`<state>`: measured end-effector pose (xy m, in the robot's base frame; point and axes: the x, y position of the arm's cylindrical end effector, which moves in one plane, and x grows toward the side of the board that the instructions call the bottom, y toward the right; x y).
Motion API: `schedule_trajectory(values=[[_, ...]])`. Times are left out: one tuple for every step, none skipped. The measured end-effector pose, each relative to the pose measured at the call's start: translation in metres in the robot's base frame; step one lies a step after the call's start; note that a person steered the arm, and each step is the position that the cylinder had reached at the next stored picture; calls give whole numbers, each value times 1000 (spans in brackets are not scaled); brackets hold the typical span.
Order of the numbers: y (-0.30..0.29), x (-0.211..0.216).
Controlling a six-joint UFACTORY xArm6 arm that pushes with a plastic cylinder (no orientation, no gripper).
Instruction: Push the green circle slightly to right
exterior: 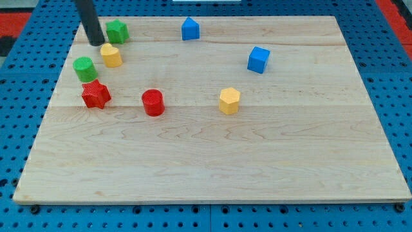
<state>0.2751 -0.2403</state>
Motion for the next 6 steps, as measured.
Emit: schedule_trajectory(values=[[-55, 6], [-58, 58], [-29, 83], [33, 89], [76, 105], [126, 104]])
